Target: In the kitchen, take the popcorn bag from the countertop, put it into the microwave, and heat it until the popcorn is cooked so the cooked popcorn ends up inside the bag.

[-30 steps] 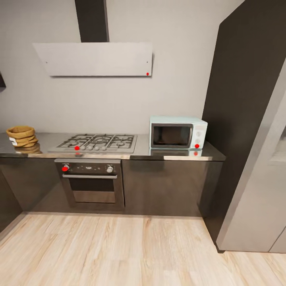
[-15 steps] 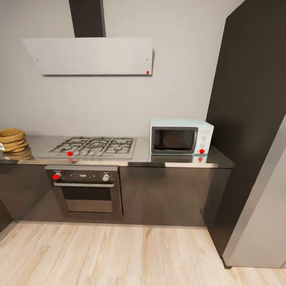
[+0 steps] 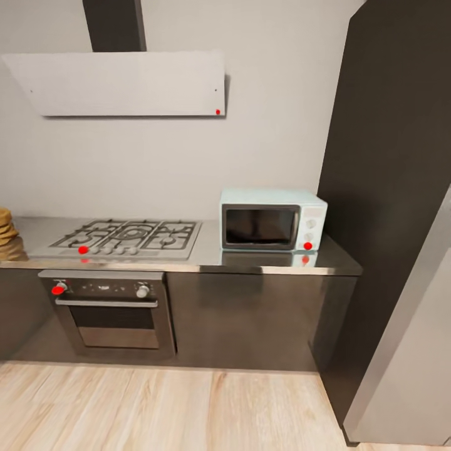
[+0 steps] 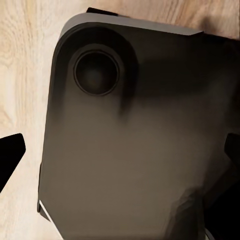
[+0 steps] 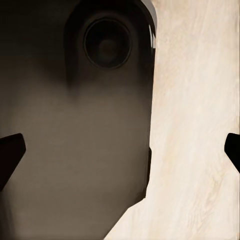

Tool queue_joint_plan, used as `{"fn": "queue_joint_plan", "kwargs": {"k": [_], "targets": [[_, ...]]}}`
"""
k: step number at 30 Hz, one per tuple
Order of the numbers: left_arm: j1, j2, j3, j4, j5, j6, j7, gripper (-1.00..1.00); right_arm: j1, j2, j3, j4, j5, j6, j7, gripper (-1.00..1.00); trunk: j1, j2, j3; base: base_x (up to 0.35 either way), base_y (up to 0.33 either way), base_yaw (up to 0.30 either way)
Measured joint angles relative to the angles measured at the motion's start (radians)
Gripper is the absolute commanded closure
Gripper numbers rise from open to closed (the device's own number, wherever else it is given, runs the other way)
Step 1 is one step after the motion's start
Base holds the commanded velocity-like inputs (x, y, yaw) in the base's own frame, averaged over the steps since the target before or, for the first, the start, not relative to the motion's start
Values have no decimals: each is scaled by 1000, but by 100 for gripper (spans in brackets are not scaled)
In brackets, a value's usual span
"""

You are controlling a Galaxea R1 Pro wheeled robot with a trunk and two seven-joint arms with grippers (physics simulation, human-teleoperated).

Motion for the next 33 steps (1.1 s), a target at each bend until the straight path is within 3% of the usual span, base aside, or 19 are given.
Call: {"fn": "queue_joint_plan", "kwargs": {"k": [6,12,33], "targets": [[0,1,0,0,-1,-1,-1,-100,0,0,0,0,1,-3,-1,-100,0,0,0,166,-190,40],[0,1,0,-1,-3,-2,-1,-100,0,0,0,0,1,-3,-1,-100,0,0,0,9,-8,158],[0,3,-6,-8,-6,-1,-1,-100,0,6,0,0,7,-39,2,-100,0,0,0,14,0,3]]}}
